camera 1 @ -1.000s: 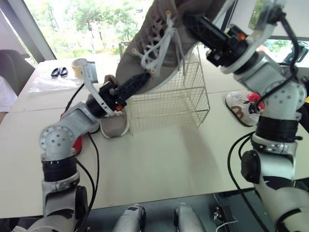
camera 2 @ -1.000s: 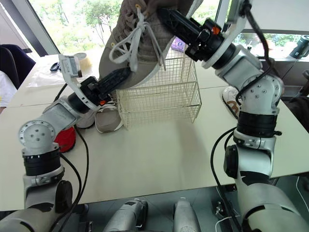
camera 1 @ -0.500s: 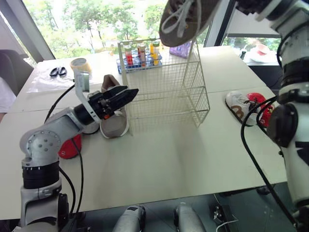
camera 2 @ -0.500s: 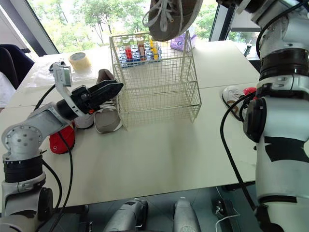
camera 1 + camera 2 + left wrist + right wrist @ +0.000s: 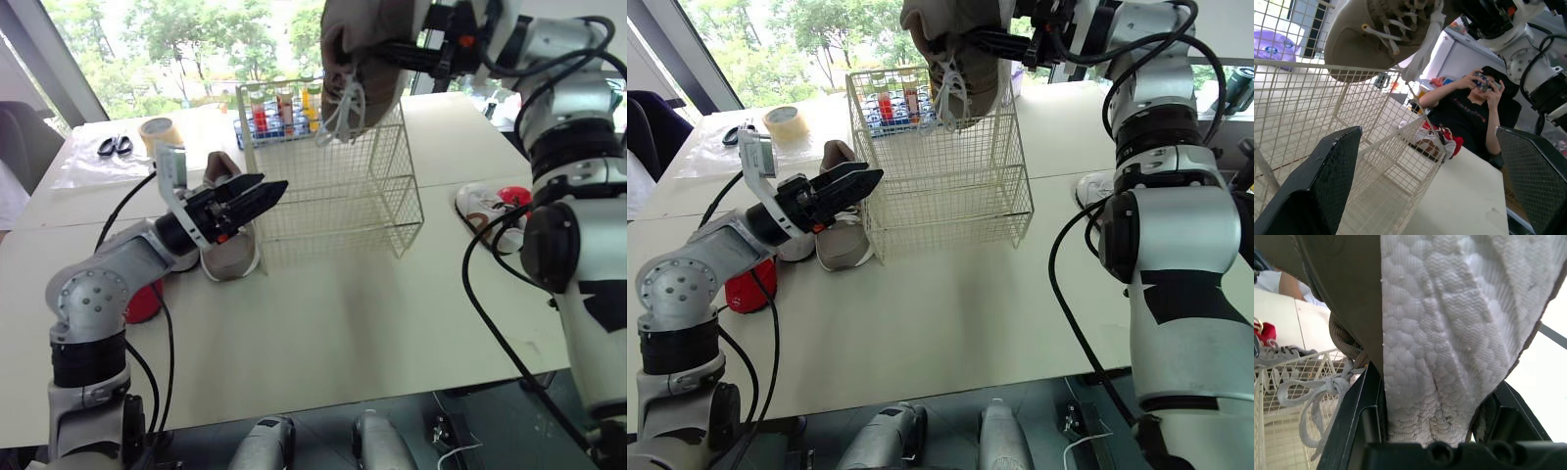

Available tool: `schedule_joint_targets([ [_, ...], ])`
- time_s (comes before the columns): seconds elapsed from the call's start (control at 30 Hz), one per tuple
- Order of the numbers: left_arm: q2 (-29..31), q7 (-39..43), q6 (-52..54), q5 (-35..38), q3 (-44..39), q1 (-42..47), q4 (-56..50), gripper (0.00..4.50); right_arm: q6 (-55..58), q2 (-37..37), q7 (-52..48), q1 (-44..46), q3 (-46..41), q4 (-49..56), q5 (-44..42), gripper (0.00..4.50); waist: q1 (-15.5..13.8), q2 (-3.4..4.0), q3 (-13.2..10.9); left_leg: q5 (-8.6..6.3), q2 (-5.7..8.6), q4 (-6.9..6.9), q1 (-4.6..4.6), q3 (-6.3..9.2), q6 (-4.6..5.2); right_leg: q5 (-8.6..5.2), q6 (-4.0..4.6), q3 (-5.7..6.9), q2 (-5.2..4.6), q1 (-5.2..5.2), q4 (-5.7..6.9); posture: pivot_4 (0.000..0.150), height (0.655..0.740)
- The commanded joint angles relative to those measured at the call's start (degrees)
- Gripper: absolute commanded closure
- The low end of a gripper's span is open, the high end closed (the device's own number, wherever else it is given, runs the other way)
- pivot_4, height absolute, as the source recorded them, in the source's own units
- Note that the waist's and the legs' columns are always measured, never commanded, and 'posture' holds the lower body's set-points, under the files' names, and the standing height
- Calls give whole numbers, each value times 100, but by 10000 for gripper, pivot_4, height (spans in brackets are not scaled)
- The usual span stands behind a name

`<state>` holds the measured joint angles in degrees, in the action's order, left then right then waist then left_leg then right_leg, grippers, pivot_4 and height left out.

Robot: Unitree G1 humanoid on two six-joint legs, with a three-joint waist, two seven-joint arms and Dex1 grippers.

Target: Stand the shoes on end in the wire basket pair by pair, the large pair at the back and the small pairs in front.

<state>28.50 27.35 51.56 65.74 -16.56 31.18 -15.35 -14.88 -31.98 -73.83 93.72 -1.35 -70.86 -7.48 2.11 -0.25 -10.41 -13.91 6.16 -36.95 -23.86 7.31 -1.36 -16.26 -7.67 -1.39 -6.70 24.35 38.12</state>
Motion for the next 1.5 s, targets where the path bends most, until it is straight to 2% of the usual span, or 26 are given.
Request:
schedule_joint_targets([
  [0.03, -9, -58, -93, 111, -71, -15, -247, 258, 34, 72, 37, 133, 55, -213, 294, 28317, 9, 0, 0, 0, 0, 0, 0, 0, 0, 0, 0, 0, 0, 0, 0, 1500, 7400],
  [0.07, -9, -73, -92, 119, -73, -24, -273, 258, 39, 88, 84, 112, 58, -250, 351, 28317, 10, 0, 0, 0, 0, 0, 0, 0, 0, 0, 0, 0, 0, 0, 0, 1500, 7400],
  [0.27, 5, -167, -96, 169, -80, -75, -379, 0, 67, 152, 349, 43, -72, -347, 490, 194, 38, 0, 0, 0, 0, -5, 0, 1, 0, 0, 0, 0, 0, -2, 2, 1500, 7400],
  [0.43, 0, -208, -106, 191, -54, -74, -398, 0, 451, 130, 662, 94, -429, -362, 267, 194, 41, 1, 0, 1, 0, -6, 0, 1, -2, 0, 0, 0, 1, -1, 6, 1500, 7400],
  [0.63, -65, -196, -109, 163, 46, -59, -379, 0, 1447, 227, 891, 70, -1218, -217, -425, 194, 38, 1, 0, 1, 0, -6, 0, 1, -2, 0, 0, -1, 1, -1, 6, 1500, 7400],
  [0.77, -84, -193, -115, 148, 92, -20, -338, 0, 1544, 276, 1018, -193, -1264, 81, -471, 194, 41, 1, 0, 1, 0, -5, 0, 0, -2, 0, 0, -1, 1, -1, 6, 1500, 7400],
  [0.87, -64, -193, -117, 142, 99, -20, -327, 0, 1547, 387, 1140, -527, -1071, 685, -358, 194, 40, 0, 0, 1, 0, -8, 0, 0, -2, 0, 0, -1, 0, -2, 6, 1500, 7400],
  [1.0, 21, -151, -133, 25, 119, -45, -297, 0, 1512, 707, 2035, -1407, -403, 2278, 225, 194, 58, 1, 1, 1, -1, -11, 1, 0, -2, 0, 0, -1, 0, 0, 12, 1500, 7400],
  [1.13, 78, -100, -143, 23, 105, -17, -233, 0, 1909, 1075, 2909, -2150, -88, 3699, 487, 194, 52, 1, 1, 3, -1, -11, 0, 1, -5, 0, 0, -3, 1, 8, 20, 1500, 7400],
  [1.27, 202, 79, -149, -13, 119, -13, -204, 0, 2060, 1478, 4307, -2334, 65, 4080, 976, 194, 44, 1, 1, 6, 0, -14, -1, 2, -9, 0, 0, -3, 1, 8, 23, 1500, 7400],
  [1.5, 218, 154, -180, -94, 189, -45, -228, 0, 2195, 2030, 5512, -2159, -6, 4045, 1000, 194, 44, 1, 2, 8, 0, -14, -1, 5, -12, 1, 1, -3, 2, 7, 24, 1500, 7400],
])
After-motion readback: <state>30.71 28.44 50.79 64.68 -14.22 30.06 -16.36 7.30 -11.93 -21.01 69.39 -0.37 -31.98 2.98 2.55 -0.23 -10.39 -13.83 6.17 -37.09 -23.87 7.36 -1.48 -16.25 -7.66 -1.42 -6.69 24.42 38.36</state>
